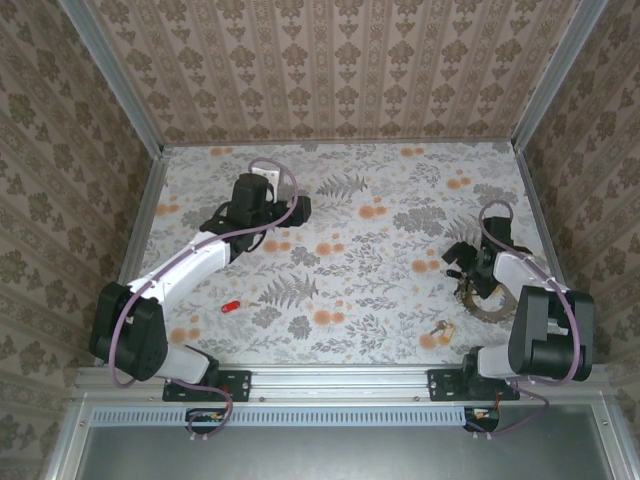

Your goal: Put the keys on the keyring

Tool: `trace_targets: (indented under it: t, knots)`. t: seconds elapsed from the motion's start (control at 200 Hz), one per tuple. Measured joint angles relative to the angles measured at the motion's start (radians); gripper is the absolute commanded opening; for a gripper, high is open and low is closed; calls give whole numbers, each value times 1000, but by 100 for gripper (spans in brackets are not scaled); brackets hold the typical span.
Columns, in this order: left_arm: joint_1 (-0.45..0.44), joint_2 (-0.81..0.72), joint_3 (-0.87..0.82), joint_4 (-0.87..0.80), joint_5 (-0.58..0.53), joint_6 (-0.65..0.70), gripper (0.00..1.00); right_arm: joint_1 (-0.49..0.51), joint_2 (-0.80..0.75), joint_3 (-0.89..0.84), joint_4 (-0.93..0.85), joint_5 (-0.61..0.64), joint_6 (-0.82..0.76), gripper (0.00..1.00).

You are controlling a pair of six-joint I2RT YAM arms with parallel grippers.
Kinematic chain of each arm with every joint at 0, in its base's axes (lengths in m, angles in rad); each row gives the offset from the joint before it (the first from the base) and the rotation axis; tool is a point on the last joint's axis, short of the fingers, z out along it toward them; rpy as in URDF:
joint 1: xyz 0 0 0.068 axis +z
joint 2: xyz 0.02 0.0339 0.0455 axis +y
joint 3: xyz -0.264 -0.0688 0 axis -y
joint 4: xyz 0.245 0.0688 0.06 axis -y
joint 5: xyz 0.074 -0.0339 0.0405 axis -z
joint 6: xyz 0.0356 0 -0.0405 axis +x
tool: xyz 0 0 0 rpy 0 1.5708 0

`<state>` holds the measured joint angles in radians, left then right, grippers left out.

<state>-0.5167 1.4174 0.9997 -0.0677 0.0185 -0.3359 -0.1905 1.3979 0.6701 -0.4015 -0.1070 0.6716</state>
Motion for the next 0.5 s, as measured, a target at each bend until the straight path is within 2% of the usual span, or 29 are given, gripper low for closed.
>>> trace_targets:
  t: [0.5]
  knots:
    - [-13,-1,-1,-12,-25,-9,100,264,230,221,-81,115,14,95]
